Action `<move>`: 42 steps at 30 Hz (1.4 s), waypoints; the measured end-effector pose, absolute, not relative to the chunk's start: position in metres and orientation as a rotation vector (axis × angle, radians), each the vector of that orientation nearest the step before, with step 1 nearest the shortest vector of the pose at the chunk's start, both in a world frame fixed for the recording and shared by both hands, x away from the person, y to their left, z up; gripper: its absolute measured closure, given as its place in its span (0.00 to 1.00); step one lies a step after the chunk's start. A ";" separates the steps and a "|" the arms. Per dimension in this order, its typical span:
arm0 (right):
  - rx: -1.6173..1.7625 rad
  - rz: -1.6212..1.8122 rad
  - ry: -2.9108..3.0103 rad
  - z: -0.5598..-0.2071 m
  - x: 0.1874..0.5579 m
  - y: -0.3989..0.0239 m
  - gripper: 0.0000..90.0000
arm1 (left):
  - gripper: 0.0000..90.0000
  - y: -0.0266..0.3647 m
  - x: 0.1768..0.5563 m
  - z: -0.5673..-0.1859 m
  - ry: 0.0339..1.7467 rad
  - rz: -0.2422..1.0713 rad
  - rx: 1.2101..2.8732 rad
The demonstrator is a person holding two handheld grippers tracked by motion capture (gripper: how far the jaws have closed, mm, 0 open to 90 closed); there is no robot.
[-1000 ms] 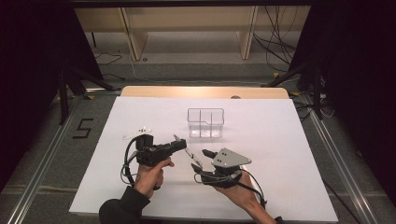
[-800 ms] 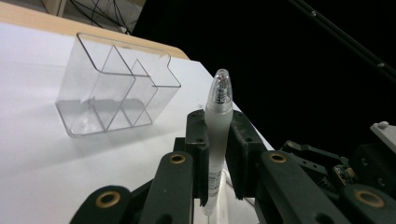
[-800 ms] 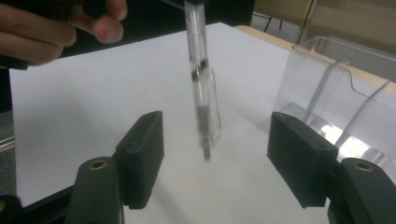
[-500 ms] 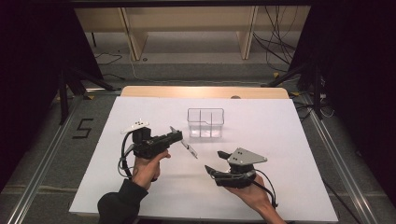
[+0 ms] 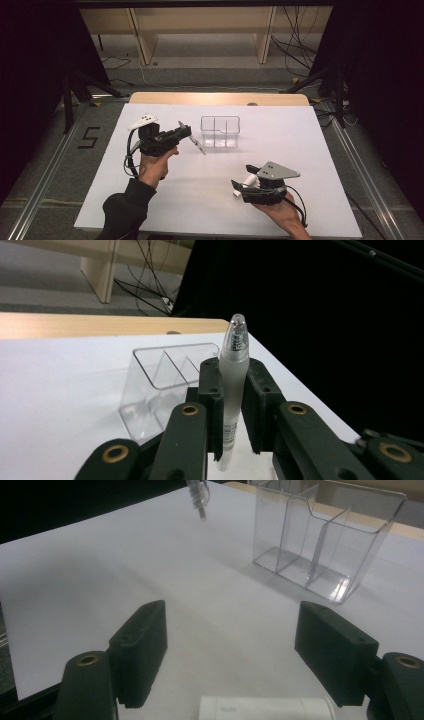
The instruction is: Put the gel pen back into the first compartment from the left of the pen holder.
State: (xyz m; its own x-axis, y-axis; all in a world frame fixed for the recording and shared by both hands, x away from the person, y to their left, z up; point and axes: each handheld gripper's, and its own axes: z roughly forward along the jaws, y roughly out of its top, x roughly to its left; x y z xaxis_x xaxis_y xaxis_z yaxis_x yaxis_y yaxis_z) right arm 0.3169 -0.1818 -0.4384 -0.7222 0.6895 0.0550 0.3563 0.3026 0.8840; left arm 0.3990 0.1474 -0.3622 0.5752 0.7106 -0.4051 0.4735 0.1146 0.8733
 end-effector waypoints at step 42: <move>1.040 1.356 2.249 -0.446 0.308 -0.206 0.23 | 0.89 0.109 0.485 -0.345 1.114 0.399 1.587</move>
